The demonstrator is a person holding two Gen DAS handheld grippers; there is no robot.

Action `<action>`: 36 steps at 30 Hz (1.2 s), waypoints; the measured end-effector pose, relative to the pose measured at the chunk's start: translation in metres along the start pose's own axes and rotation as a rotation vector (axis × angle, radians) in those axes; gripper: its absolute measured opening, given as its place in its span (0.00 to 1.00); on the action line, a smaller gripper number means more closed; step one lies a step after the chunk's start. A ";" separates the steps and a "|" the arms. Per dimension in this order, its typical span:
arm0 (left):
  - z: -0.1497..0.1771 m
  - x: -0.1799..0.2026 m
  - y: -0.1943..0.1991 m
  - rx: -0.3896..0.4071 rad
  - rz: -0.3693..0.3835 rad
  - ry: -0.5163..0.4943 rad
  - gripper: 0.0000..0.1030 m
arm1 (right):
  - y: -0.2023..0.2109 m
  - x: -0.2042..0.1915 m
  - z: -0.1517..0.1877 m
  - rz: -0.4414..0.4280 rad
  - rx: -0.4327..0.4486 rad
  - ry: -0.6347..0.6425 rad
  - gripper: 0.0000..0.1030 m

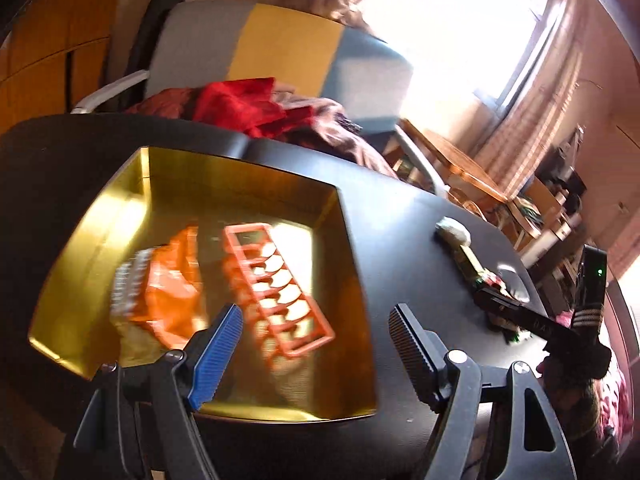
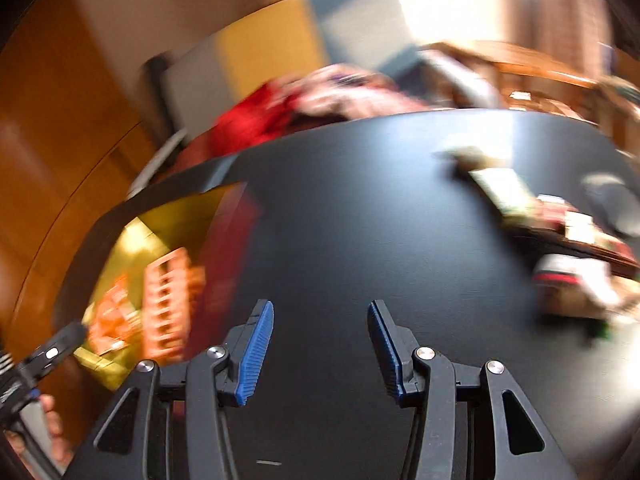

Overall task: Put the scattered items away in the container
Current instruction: 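Lower the orange rack into the gold box and open the right tool, then grasp the knitted pouch with the left tool and lift it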

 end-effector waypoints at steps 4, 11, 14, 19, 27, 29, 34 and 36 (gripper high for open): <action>0.013 0.044 -0.015 -0.046 0.044 -0.077 0.75 | 0.014 0.091 -0.021 0.135 0.046 -0.095 0.51; 0.035 0.085 -0.033 -0.114 0.074 -0.155 0.75 | -0.008 0.163 -0.026 0.162 -0.033 -0.225 0.51; 0.043 0.095 -0.038 -0.136 0.078 -0.178 0.75 | -0.012 0.134 -0.010 -0.005 -0.064 -0.225 0.51; 0.048 0.101 -0.045 -0.158 0.079 -0.194 0.75 | 0.006 0.101 0.009 -0.157 -0.027 -0.269 0.51; 0.049 0.153 -0.064 -0.186 0.135 -0.291 0.75 | 0.049 0.129 0.034 -0.026 0.029 -0.273 0.52; 0.050 0.175 -0.072 -0.190 0.157 -0.342 0.75 | 0.059 0.140 0.038 -0.001 0.043 -0.288 0.53; 0.054 0.230 -0.094 -0.207 0.196 -0.480 0.75 | 0.070 0.167 0.048 0.046 0.060 -0.319 0.55; 0.057 0.246 -0.105 -0.217 0.205 -0.526 0.75 | 0.072 0.176 0.052 0.056 0.061 -0.338 0.55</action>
Point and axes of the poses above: each gripper's, at about its wrist camera, not at the fingertips, and y roughly against the way its jaws point, x to its right, z to its underside, the point moved 10 cm from there along -y, roughly the way its jaws point, and after that the axes turned 1 degree about -z, right-handed, at the moved point
